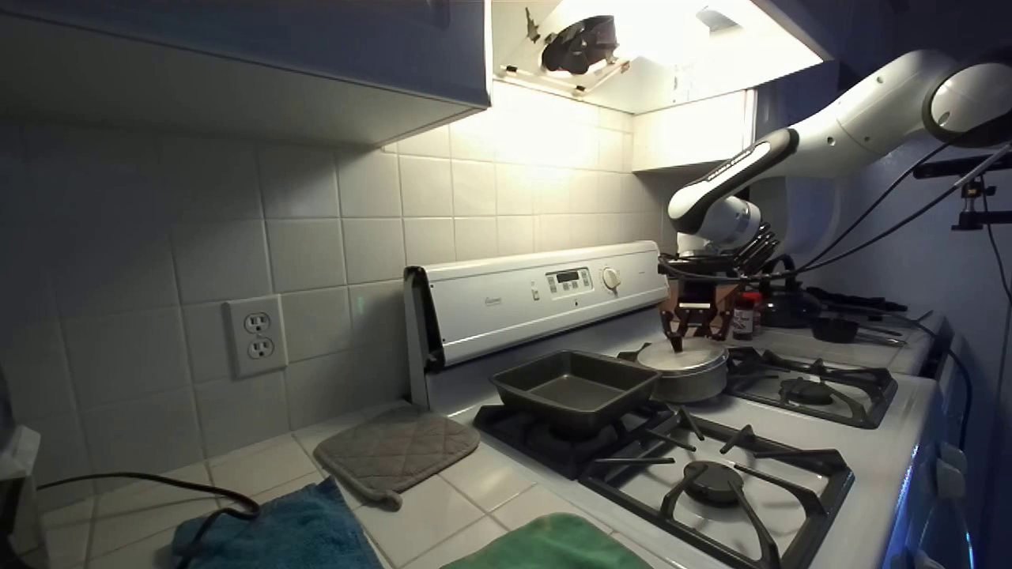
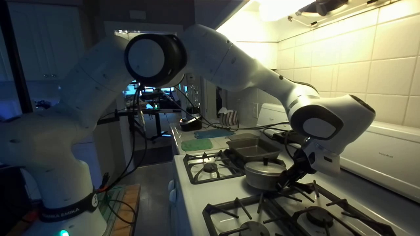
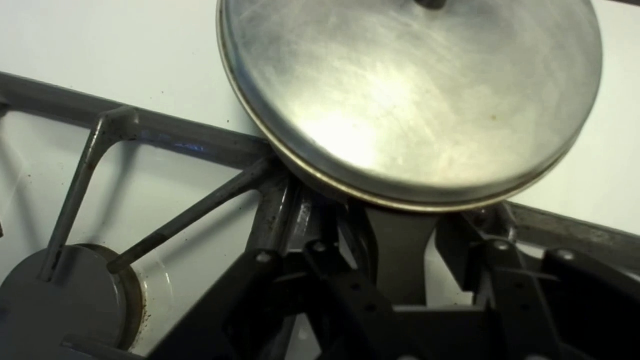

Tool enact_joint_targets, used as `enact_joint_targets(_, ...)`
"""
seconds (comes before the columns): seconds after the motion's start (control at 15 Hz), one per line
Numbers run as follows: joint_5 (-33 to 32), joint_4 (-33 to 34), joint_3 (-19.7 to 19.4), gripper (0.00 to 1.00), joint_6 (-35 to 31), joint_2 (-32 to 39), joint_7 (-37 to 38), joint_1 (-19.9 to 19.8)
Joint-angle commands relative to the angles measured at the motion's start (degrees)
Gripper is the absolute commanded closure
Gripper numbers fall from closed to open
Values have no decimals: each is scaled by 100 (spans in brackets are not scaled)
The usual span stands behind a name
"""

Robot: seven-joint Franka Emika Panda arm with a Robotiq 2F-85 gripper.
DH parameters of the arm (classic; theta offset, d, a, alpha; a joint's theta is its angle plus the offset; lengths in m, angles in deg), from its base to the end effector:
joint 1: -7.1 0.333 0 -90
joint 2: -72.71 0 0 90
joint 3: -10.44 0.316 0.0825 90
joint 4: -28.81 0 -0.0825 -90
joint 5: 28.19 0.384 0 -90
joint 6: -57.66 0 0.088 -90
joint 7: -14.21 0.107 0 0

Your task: Move the baking pan backwards

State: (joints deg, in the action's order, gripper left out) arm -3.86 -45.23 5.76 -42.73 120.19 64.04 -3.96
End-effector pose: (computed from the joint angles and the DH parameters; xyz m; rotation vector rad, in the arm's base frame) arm 0.6928 -0.1440 0.2297 -2.2882 1.7112 0.6451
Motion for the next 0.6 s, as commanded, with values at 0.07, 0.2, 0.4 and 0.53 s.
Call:
enact_joint_targets(0.07,162,215,22,85,30,143,115,-23)
enact_joint_targets(0.2,159,228,23,88,43,149,114,-25)
enact_joint_targets(0.4,171,239,34,88,74,155,90,-43)
enact_joint_targets(0.53,221,248,87,88,184,145,-28,-100)
